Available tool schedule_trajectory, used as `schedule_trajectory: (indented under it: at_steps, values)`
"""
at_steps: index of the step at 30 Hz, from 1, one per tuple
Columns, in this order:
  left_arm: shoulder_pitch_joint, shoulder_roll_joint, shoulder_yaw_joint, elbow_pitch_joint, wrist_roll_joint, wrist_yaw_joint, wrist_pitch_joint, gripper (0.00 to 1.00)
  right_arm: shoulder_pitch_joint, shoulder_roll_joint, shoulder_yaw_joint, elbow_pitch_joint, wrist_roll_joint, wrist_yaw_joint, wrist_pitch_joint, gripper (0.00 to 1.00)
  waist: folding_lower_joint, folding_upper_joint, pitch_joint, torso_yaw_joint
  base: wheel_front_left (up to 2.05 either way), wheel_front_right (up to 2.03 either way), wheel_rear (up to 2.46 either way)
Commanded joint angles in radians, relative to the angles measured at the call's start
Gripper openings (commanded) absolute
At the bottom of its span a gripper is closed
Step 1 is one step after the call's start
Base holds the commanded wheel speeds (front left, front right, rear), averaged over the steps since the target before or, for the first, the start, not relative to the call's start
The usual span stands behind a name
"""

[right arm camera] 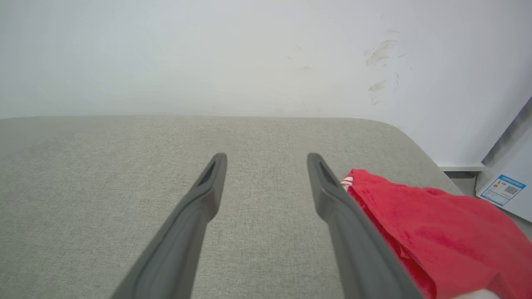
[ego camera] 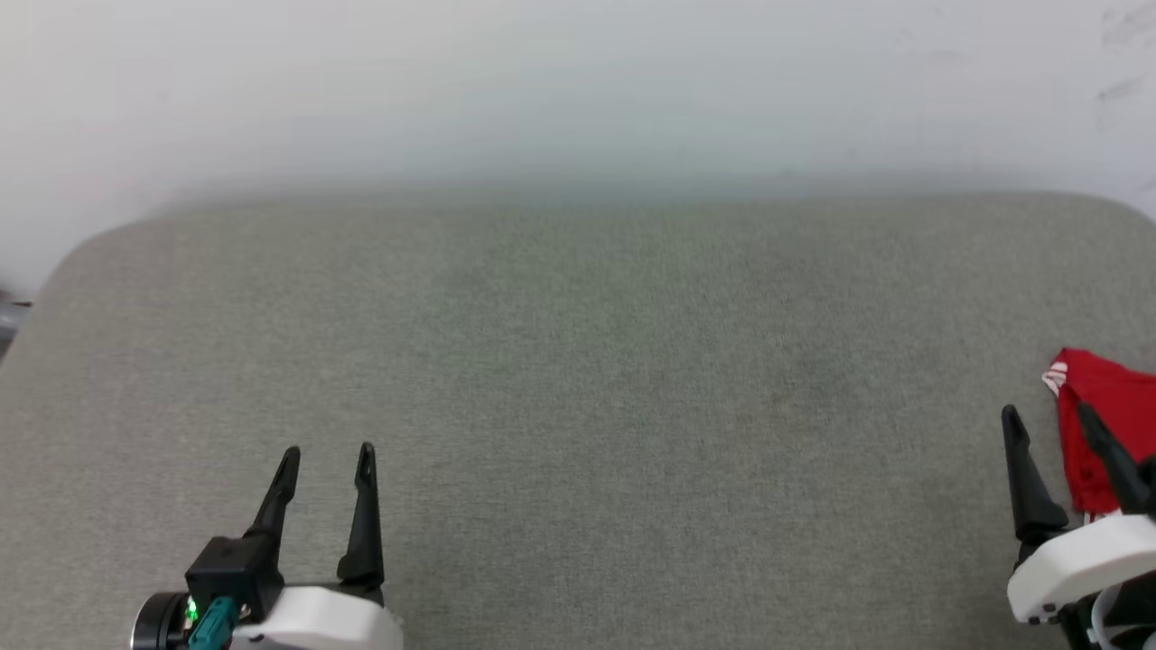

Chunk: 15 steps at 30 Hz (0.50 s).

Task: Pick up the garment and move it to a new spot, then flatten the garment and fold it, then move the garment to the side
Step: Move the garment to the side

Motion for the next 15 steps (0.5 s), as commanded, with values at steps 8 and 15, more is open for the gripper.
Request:
schedule_trajectory:
  at_steps: [8,15]
  values:
    - [0.090,0.013,0.017,-0.005,-0.003,0.014,-0.006,1.00,0.135,0.070,0.035,-0.172,-0.027,-0.001,0.043,1.00,0.0003,0.0000,-0.080,0.022,0.00,0.00,0.00]
    - [0.112,0.012,0.024,0.007,-0.009,0.022,-0.007,1.00,0.185,0.091,0.053,-0.253,-0.043,-0.001,0.082,1.00,0.0003,0.0000,-0.092,0.023,0.00,0.00,0.00]
